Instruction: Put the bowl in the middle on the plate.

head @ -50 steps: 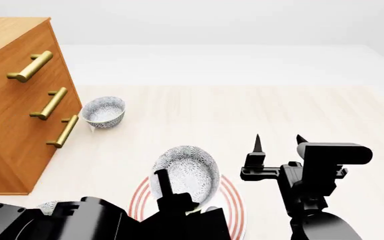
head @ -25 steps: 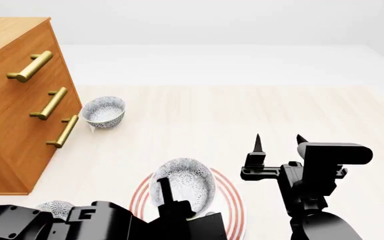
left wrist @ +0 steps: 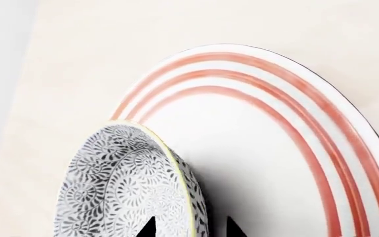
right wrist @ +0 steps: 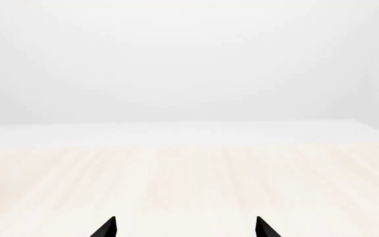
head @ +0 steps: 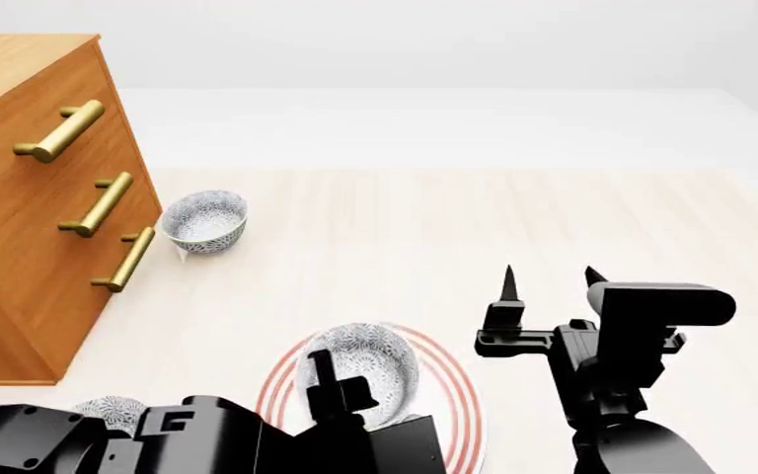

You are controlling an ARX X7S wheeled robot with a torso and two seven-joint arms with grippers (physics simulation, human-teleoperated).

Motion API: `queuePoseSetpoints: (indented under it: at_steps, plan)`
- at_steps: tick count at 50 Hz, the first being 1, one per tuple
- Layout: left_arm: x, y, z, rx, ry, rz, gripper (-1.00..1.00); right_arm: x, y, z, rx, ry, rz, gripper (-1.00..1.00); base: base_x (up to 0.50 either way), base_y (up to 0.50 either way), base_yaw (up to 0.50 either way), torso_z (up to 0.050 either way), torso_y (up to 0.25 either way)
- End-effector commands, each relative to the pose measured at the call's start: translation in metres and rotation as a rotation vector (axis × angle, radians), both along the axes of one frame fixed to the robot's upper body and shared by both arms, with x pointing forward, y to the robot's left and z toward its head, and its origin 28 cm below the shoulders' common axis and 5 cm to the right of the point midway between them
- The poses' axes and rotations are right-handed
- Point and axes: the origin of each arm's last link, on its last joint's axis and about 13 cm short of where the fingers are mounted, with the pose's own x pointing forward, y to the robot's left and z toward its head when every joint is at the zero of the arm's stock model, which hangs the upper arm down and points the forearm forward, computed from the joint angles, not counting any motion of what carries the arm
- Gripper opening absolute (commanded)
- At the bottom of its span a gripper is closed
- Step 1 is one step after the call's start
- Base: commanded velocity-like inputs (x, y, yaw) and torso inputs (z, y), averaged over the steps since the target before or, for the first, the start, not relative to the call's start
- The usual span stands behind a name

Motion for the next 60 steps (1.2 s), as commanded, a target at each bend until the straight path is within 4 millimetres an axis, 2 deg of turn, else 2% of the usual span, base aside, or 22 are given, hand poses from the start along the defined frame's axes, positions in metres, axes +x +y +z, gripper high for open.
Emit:
queuePoseSetpoints:
  at_steps: [1,11,15,23,28,31,36,42,46,48,50,51,55,56,60]
  plan:
    - [0.003,0.000,0.003,0.000,-0.025,0.014,1.00,0.000,0.000,0.000,0.001,0.001,0.001,1.00,0.00,0.00,0.00,0.000,0.000]
    - [0.001,0.002,0.016,-0.011,-0.036,0.011,1.00,0.001,0.000,0.000,-0.001,0.000,0.002,1.00,0.00,0.00,0.00,0.000,0.000]
    - [-0.004,0.006,0.033,-0.019,-0.031,-0.008,1.00,0.001,0.000,0.001,-0.001,0.001,0.002,1.00,0.00,0.00,0.00,0.000,0.000]
    - [-0.030,0.019,0.098,-0.084,0.022,-0.074,1.00,0.001,0.003,0.003,-0.005,-0.005,0.010,1.00,0.00,0.00,0.00,0.000,0.000]
    - [-0.033,0.024,0.120,-0.134,0.015,-0.056,1.00,0.001,0.003,0.005,-0.006,-0.008,0.015,1.00,0.00,0.00,0.00,0.000,0.000]
    - [-0.032,0.025,0.125,-0.158,0.011,-0.052,1.00,0.001,0.003,0.006,-0.006,-0.010,0.016,1.00,0.00,0.00,0.00,0.000,0.000]
    - [-0.024,0.030,0.132,-0.313,0.018,0.012,1.00,0.001,0.004,0.011,-0.012,-0.020,0.015,1.00,0.00,0.00,0.00,0.000,0.000]
    - [-0.008,0.051,0.151,-0.813,0.065,0.156,1.00,0.002,0.002,0.018,-0.029,-0.036,0.000,1.00,0.00,0.00,0.00,0.000,0.000]
    - [0.002,0.066,0.152,-1.024,0.024,0.270,1.00,0.003,0.002,0.024,-0.041,-0.052,-0.001,1.00,0.00,0.00,0.00,0.000,0.000]
    - [0.009,0.074,0.146,-1.091,-0.145,0.322,1.00,0.005,0.002,0.027,-0.050,-0.061,-0.004,1.00,0.00,0.00,0.00,0.000,0.000]
    - [0.014,0.078,0.140,-1.116,-0.154,0.390,1.00,0.006,0.000,0.029,-0.062,-0.076,-0.016,1.00,0.00,0.00,0.00,0.000,0.000]
    - [0.016,0.080,0.137,-1.103,-0.222,0.405,1.00,0.007,-0.001,0.030,-0.070,-0.085,-0.027,1.00,0.00,0.00,0.00,0.000,0.000]
    - [0.023,0.086,0.130,-1.194,-0.221,0.497,1.00,0.007,-0.006,0.037,-0.082,-0.112,-0.044,1.00,0.00,0.00,0.00,0.000,0.000]
    - [0.024,0.086,0.128,-1.200,-0.271,0.502,1.00,0.007,-0.007,0.040,-0.089,-0.123,-0.047,1.00,0.00,0.00,0.00,0.000,0.000]
    - [0.021,0.083,0.123,-1.219,-0.243,0.496,1.00,0.003,-0.006,0.046,-0.116,-0.156,-0.052,1.00,0.00,0.00,0.00,0.000,0.000]
